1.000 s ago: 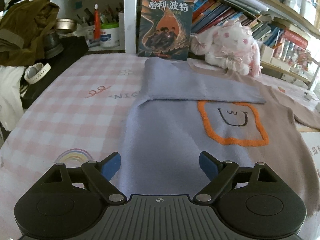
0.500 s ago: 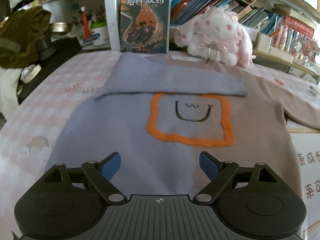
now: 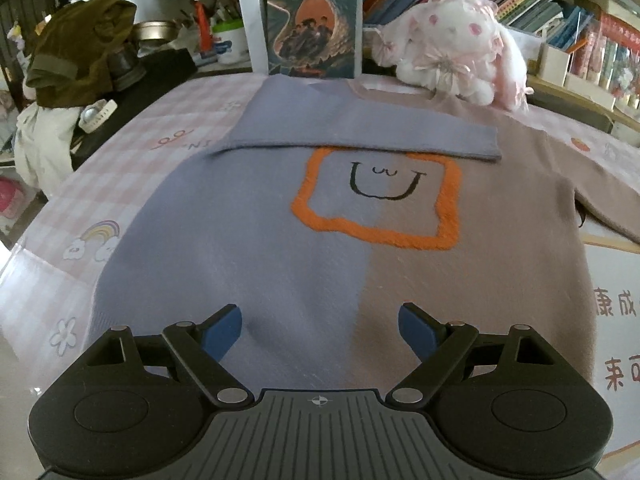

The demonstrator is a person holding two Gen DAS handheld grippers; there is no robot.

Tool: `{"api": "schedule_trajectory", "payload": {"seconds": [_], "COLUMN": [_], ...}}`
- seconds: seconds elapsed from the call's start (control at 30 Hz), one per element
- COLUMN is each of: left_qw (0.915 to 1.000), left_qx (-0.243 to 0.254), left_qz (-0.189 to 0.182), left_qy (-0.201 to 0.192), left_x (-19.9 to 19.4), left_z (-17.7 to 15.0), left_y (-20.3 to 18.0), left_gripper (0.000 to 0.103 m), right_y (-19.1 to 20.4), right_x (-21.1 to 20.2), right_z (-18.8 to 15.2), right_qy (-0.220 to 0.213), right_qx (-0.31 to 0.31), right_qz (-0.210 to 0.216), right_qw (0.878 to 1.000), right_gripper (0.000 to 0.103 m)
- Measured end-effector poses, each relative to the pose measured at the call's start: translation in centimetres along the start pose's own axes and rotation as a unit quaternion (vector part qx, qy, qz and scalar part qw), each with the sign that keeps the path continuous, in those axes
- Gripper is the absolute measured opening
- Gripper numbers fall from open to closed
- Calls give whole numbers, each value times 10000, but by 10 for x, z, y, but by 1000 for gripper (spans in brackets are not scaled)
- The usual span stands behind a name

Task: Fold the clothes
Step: 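Move the right gripper over the tan sleeve cuff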

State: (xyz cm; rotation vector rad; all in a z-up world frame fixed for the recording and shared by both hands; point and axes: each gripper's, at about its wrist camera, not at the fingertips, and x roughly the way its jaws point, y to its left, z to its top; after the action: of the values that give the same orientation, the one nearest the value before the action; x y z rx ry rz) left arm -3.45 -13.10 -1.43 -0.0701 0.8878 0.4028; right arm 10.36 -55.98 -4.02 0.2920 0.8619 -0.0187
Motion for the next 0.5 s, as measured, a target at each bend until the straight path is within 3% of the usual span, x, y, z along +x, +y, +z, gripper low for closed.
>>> {"api": "schedule_trajectory", "payload": {"seconds": [0.5], "left_qw": [9997], "left_qx": [231], "left_qz": [113], "left_qy": [24], "left_x": [-7], "left_z": [1], "left_y": [-17], "left_gripper": [88], "right_y": [-1], "right_x": [19], "right_z": [11], "right_qy": [-366], "right_qx": [93], "right_qz": [72], "right_qw": [9993], "right_gripper": [89]}}
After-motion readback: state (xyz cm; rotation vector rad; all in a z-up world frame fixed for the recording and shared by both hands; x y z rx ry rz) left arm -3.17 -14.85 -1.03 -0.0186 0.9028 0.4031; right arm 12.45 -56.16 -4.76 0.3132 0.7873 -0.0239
